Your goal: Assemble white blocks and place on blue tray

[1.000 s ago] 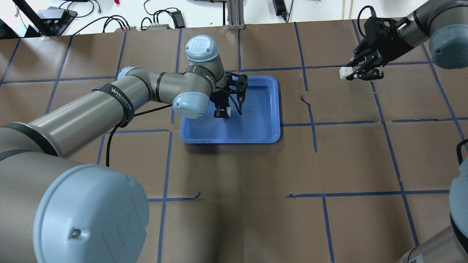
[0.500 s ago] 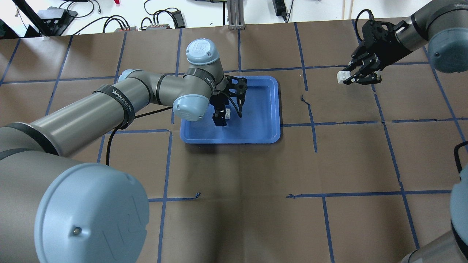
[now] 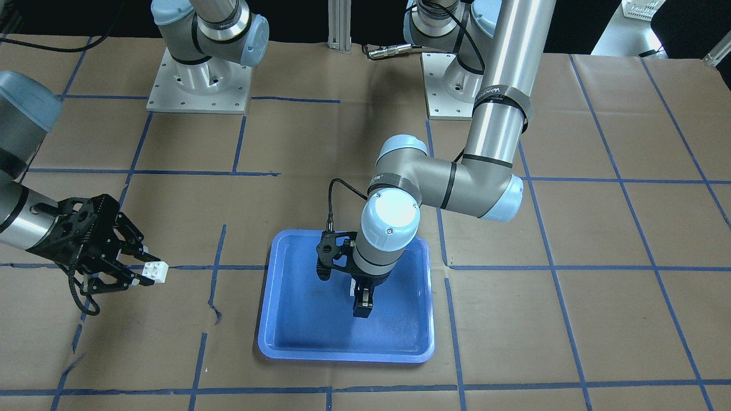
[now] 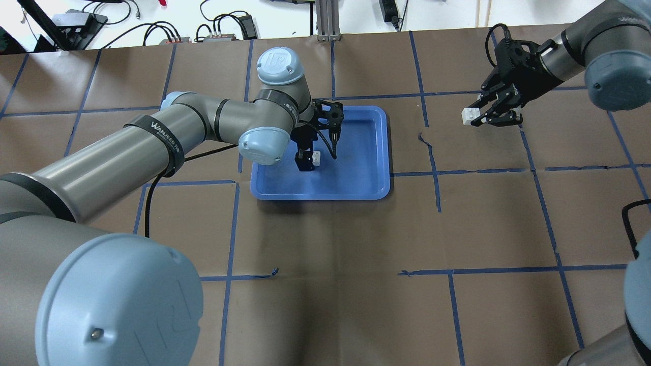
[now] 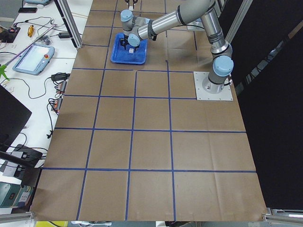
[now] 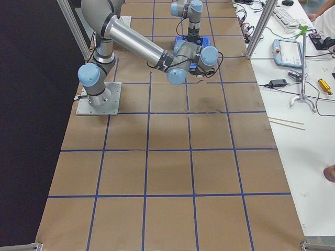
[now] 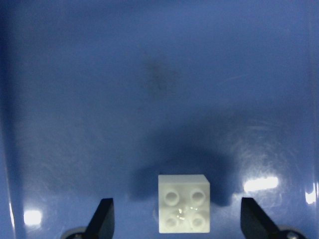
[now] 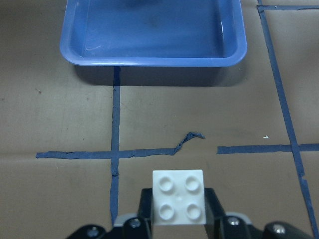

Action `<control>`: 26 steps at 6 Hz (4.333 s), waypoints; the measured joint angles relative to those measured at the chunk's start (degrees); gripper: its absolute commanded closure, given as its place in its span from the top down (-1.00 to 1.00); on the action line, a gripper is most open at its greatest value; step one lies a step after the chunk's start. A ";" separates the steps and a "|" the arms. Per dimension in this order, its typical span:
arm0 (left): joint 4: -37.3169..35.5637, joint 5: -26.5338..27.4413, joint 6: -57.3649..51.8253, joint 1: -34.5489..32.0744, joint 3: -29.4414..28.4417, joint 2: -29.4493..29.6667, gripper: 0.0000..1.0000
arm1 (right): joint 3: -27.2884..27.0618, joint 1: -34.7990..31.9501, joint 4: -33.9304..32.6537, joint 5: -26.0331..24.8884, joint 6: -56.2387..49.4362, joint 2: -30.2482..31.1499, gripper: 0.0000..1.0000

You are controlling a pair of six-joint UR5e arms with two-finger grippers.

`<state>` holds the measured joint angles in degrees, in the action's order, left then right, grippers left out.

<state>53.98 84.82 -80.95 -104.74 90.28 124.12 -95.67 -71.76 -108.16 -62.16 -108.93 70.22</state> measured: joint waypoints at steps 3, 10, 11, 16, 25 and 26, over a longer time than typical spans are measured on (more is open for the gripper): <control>17.20 -0.48 2.40 2.58 -3.72 -10.52 0.79 | -0.15 -3.70 -0.52 0.16 2.46 -0.01 -0.51; 36.46 0.13 38.53 12.84 -5.49 -27.60 0.96 | -6.32 -20.06 -21.19 -0.58 27.67 -1.36 -0.51; 36.28 1.07 45.22 14.32 -5.44 -28.63 0.97 | -6.35 -23.48 -24.74 -0.79 32.49 -2.56 -0.51; 32.28 7.37 69.46 15.33 -5.39 -30.22 0.97 | -8.20 -28.50 -39.95 -2.87 38.78 -10.17 -0.51; 31.36 7.26 68.56 15.37 -3.63 -30.28 0.97 | -7.91 -29.54 -43.09 -2.46 41.37 -13.36 -0.53; 31.36 7.22 68.56 15.36 -3.63 -30.32 0.97 | -7.87 -29.57 -43.59 -2.36 41.12 -13.41 -0.54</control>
<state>85.34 92.05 -12.39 -89.38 86.66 93.80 -103.54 -101.33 -151.74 -64.52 -67.81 56.81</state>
